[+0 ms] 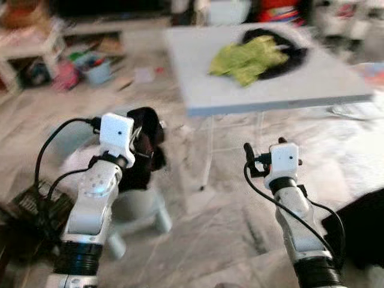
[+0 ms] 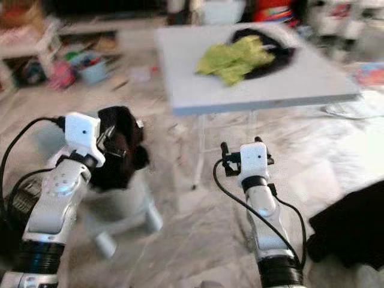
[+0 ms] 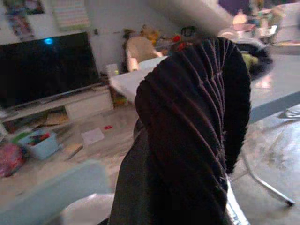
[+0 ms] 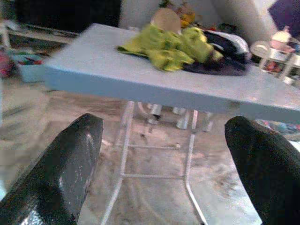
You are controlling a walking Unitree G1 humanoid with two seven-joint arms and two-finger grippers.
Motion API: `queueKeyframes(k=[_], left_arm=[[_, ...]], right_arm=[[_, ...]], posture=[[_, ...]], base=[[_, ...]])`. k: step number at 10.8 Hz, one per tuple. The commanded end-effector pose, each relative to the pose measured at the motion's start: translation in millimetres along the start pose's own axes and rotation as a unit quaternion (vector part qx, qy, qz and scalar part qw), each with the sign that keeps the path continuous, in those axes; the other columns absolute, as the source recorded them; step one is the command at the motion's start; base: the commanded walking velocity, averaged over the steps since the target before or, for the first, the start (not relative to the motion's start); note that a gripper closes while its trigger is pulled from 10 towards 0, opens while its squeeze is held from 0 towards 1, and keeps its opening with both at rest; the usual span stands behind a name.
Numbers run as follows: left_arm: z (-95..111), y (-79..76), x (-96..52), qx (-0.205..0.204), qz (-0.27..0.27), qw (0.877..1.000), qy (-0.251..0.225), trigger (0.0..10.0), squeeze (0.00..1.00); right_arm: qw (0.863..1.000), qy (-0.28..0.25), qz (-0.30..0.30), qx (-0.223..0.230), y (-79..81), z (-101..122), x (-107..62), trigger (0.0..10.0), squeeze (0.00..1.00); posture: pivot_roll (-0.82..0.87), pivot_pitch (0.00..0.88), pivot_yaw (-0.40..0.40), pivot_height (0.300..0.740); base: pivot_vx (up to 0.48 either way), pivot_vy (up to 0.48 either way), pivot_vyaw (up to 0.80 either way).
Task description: Hang hanger
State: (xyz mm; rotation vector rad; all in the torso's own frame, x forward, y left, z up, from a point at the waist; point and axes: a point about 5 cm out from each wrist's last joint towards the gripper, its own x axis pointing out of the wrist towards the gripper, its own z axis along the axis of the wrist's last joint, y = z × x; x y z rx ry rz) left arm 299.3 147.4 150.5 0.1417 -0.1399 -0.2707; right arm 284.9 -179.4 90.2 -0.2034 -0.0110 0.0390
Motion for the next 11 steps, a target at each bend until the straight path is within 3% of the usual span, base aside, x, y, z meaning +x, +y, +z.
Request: queueKeyframes(k=[1, 11], left_arm=[[4.9, -0.2, 0.3, 0.001, -0.006, 1.000, -0.008, 10.0, 0.00], [3.0, -9.3, 0.6, -0.003, -0.023, 1.000, -0.004, 10.0, 0.00]], right_arm=[[1.000, 0.000, -0.004, 0.000, -1.7, -0.4, 1.0, 10.0, 0.00], [1.000, 0.001, 0.004, -0.015, 1.4, -2.9, 1.6, 10.0, 0.00]], posture=[[-0.05, 0.000, -0.014, 0.740], [-0.05, 0.000, -0.027, 0.740]], base=[[0.292, -0.315, 0.00], [0.287, -0.280, 0.00]])
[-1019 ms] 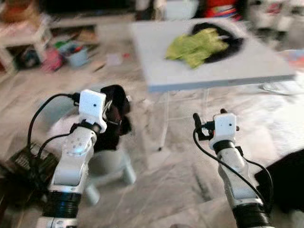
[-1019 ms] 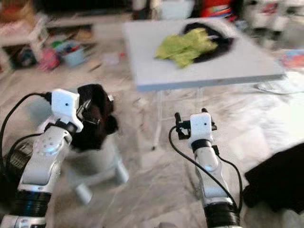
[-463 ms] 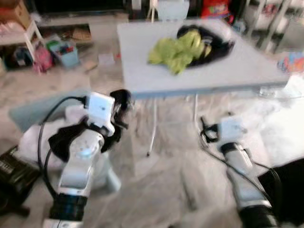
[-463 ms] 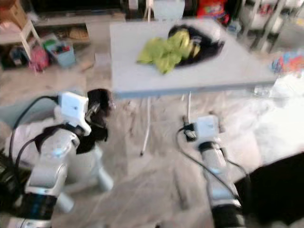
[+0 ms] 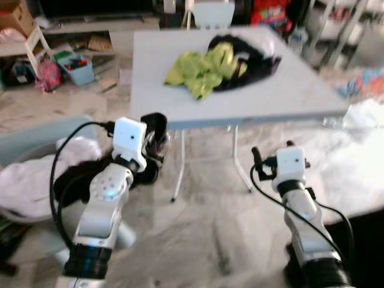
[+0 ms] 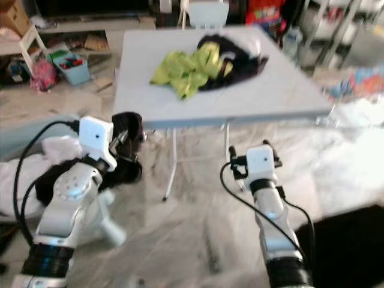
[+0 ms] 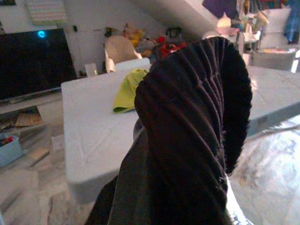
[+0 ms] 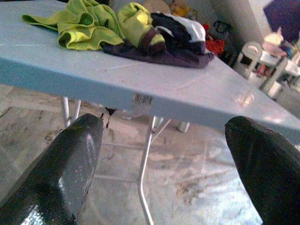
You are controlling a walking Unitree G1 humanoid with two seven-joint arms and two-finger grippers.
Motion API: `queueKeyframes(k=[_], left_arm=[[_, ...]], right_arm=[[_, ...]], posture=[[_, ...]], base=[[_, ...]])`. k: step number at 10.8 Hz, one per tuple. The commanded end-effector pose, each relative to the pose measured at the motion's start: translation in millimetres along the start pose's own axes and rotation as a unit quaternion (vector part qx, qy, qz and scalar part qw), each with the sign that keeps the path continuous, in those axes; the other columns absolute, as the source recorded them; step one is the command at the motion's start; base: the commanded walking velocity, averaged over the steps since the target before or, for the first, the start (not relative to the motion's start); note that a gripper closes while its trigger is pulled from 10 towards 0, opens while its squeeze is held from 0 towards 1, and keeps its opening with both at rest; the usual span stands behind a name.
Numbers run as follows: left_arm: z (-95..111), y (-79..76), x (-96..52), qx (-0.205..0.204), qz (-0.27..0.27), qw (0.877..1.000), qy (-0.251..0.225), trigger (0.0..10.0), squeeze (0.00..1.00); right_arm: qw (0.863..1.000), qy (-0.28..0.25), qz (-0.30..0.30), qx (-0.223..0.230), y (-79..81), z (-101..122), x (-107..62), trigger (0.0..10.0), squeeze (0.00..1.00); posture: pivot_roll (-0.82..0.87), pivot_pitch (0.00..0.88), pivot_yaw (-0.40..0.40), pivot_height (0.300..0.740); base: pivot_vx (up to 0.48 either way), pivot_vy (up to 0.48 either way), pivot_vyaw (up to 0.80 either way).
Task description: Hang hanger
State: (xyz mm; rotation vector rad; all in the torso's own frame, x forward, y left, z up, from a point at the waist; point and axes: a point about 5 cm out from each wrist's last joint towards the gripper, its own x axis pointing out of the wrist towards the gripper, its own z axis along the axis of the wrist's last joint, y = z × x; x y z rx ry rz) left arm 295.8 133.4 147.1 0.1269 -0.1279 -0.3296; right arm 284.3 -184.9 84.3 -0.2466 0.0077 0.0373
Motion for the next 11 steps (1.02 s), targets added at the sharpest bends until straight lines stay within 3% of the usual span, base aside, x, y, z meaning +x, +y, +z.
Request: queueKeyframes(k=[1, 2, 4, 5, 6, 7, 11], left_arm=[[0, -0.9, -0.9, 0.001, -0.011, 1.000, 0.004, 10.0, 0.00], [-2, -5.5, -1.1, -0.006, -0.026, 1.000, 0.009, 10.0, 0.00], [-22, -35.5, -12.3, 0.021, -0.151, 0.986, 0.060, 10.0, 0.00], [-36, -42.7, -22.5, 0.057, -0.204, 0.973, 0.089, 10.0, 0.00], [-42, -42.3, -25.9, 0.081, -0.216, 0.968, 0.095, 10.0, 0.00], [-50, -37.9, -26.9, 0.104, -0.200, 0.968, 0.110, 10.0, 0.00], [-58, -23.1, -24.7, 0.057, -0.126, 0.983, 0.120, 10.0, 0.00]], right_arm=[[1.000, -0.007, 0.004, 0.005, 5.9, 3, 0.4, 10.0, 0.00], [1.000, -0.005, 0.004, 0.004, 5.9, 2, -0.5, 10.0, 0.00], [1.000, -0.003, 0.002, 0.002, 6.2, 1, -1.1, 10.0, 0.00], [1.000, -0.004, 0.000, 0.002, 6.7, 1, 0.2, 10.0, 0.00], [1.000, -0.004, -0.001, 0.002, 6.6, 2, 0.9, 10.0, 0.00], [1.000, -0.005, -0.001, 0.002, 7.4, 2, 2.1, 10.0, 0.00], [1.000, -0.005, -0.003, -0.004, 7.6, 4, 4.9, 10.0, 0.00]], posture=[[-0.05, 0.000, -0.029, 0.740], [-0.05, 0.000, -0.029, 0.740], [-0.05, 0.000, -0.027, 0.740], [-0.05, 0.000, -0.025, 0.740], [-0.05, 0.000, -0.025, 0.740], [-0.05, 0.000, -0.022, 0.740], [-0.05, 0.000, -0.028, 0.740]], base=[[0.240, 0.000, 0.00], [0.000, 0.000, 0.00], [0.000, 0.000, 0.00], [0.000, 0.000, 0.00], [0.000, 0.000, 0.00], [0.000, 0.000, 0.00], [0.000, 0.000, -0.10]])
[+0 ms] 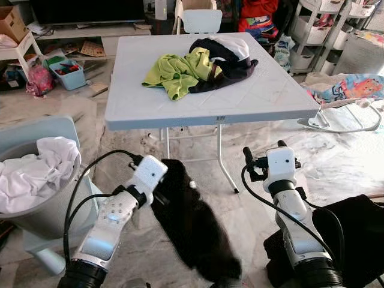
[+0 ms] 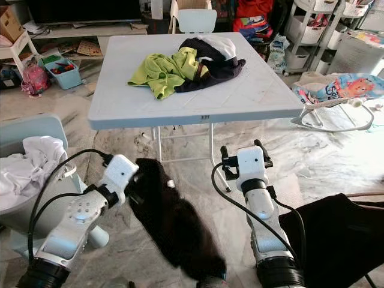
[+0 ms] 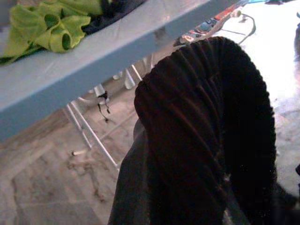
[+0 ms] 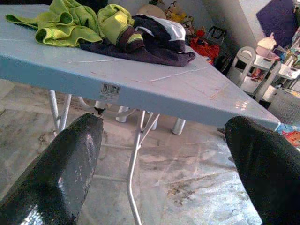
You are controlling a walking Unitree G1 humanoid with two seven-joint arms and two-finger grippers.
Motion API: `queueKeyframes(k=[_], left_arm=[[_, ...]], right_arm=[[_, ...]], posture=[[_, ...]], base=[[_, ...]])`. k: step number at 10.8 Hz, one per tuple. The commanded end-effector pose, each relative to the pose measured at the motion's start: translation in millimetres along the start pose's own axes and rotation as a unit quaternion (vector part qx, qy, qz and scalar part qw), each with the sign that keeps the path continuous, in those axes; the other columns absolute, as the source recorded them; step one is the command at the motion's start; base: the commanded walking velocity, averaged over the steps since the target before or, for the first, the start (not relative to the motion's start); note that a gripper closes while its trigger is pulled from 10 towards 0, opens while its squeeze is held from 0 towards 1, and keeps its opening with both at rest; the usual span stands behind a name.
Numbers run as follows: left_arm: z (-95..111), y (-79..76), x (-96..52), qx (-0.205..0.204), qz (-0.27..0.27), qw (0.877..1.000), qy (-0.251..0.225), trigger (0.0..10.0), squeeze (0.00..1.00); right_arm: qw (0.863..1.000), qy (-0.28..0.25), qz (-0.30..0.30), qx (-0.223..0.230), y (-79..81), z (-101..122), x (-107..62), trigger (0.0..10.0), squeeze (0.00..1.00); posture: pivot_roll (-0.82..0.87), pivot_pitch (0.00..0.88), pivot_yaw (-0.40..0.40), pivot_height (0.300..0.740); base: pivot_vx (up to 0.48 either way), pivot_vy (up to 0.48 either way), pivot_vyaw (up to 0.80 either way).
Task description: Hang hanger
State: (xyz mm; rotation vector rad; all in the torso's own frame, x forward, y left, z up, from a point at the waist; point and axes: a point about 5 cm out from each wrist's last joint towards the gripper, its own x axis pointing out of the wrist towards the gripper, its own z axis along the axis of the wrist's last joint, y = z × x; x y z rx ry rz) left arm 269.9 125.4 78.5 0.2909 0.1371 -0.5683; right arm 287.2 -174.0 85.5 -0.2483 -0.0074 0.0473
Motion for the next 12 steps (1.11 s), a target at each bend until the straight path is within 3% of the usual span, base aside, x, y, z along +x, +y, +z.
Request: queueKeyframes(k=[1, 2, 12], left_arm=[[6.1, 5.2, 2.7, -0.007, 0.009, 1.000, -0.013, 10.0, 0.00], [7.4, 5.4, 3.3, -0.022, 0.012, 1.000, -0.016, 10.0, 0.00], [11.0, 3.9, 4.8, -0.030, 0.011, 0.999, -0.023, 10.0, 0.00]], right_arm=[[1.000, 0.009, -0.009, 0.001, -2.8, -1.4, 1.7, 10.0, 0.00], [1.000, 0.007, -0.008, -0.003, -2.7, -0.9, 1.7, 10.0, 0.00], [1.000, 0.003, 0.000, -0.011, -1.9, 0.0, 4.1, 10.0, 0.00]], posture=[[-0.05, 0.000, -0.029, 0.740], [-0.05, 0.000, -0.029, 0.740], [-0.05, 0.000, -0.035, 0.740]], base=[[0.000, 0.000, -0.80], [0.000, 0.300, -0.80], [0.000, 0.295, -0.80]])
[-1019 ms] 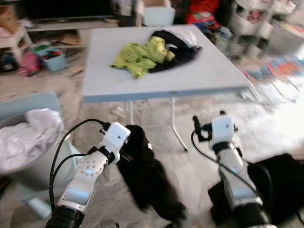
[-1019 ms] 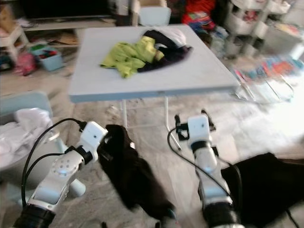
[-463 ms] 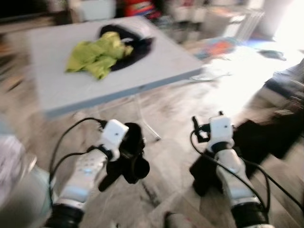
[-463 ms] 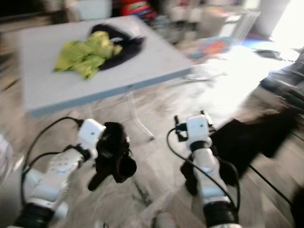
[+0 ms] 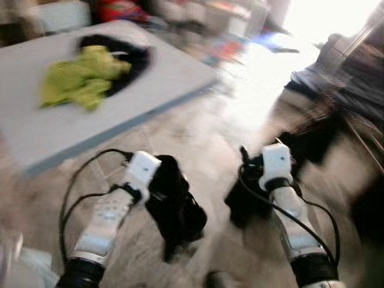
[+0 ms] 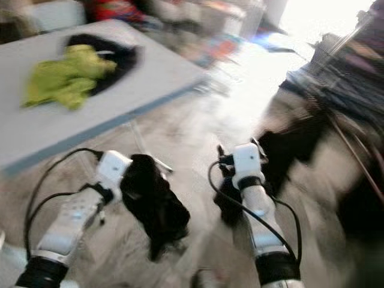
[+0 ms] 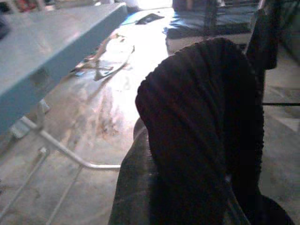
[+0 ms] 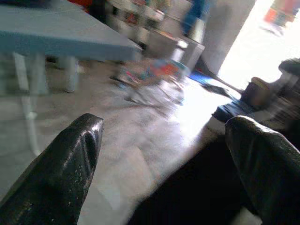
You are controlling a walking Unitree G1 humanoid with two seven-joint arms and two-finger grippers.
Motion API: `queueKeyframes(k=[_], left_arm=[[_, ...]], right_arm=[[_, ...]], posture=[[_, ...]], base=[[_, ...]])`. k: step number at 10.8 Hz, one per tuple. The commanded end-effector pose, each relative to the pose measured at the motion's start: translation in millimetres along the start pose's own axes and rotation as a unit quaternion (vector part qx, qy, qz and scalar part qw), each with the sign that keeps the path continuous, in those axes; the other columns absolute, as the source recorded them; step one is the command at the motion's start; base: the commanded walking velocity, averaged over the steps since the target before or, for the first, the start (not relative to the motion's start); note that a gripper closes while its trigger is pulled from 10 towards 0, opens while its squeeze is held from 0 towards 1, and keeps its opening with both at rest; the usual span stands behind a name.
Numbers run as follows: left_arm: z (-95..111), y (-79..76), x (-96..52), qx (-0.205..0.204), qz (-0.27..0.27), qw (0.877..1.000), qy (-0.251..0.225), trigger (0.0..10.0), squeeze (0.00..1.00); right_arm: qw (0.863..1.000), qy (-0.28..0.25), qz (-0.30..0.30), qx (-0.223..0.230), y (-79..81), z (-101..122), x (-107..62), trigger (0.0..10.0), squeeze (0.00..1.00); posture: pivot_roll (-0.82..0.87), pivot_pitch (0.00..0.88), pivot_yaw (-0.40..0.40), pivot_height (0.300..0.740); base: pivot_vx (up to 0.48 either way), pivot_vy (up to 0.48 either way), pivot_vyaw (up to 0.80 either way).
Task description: Hang hanger
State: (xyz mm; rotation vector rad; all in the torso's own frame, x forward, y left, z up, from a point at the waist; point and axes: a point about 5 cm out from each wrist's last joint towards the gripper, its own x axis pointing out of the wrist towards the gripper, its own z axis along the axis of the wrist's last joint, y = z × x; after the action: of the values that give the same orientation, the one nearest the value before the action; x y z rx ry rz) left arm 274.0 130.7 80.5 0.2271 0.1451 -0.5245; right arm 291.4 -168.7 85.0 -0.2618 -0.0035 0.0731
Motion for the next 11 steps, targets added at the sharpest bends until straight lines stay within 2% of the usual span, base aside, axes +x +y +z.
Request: queueKeyframes(k=[1, 4, 8, 11], left_arm=[[10, -4.7, 4.5, 0.003, -0.009, 1.000, -0.020, 10.0, 0.00], [10, -6.1, 3.9, 0.002, -0.012, 1.000, -0.018, 10.0, 0.00], [9, -7.1, 3.2, 0.001, -0.014, 1.000, -0.017, 10.0, 0.00], [-9, 11.5, -10.6, -0.027, 0.034, 0.999, 0.004, 10.0, 0.00]], right_arm=[[1.000, 0.002, -0.012, -0.005, -6.6, -1, -0.5, 10.0, 0.00], [1.000, 0.004, -0.011, -0.007, -5.8, -2, -1.3, 10.0, 0.00], [1.000, 0.005, -0.012, -0.006, -5.3, -3, -3.0, 10.0, 0.00], [1.000, 0.009, -0.020, 0.003, -9.8, -6, -12.3, 10.0, 0.00]], posture=[[-0.05, 0.000, -0.036, 0.740], [-0.05, 0.000, -0.036, 0.740], [-0.05, 0.000, -0.032, 0.740], [-0.05, 0.000, -0.027, 0.740]], base=[[0.000, 0.289, -0.80], [0.000, 0.260, -0.80], [0.000, 0.000, -0.80], [0.000, 0.000, -0.77]])
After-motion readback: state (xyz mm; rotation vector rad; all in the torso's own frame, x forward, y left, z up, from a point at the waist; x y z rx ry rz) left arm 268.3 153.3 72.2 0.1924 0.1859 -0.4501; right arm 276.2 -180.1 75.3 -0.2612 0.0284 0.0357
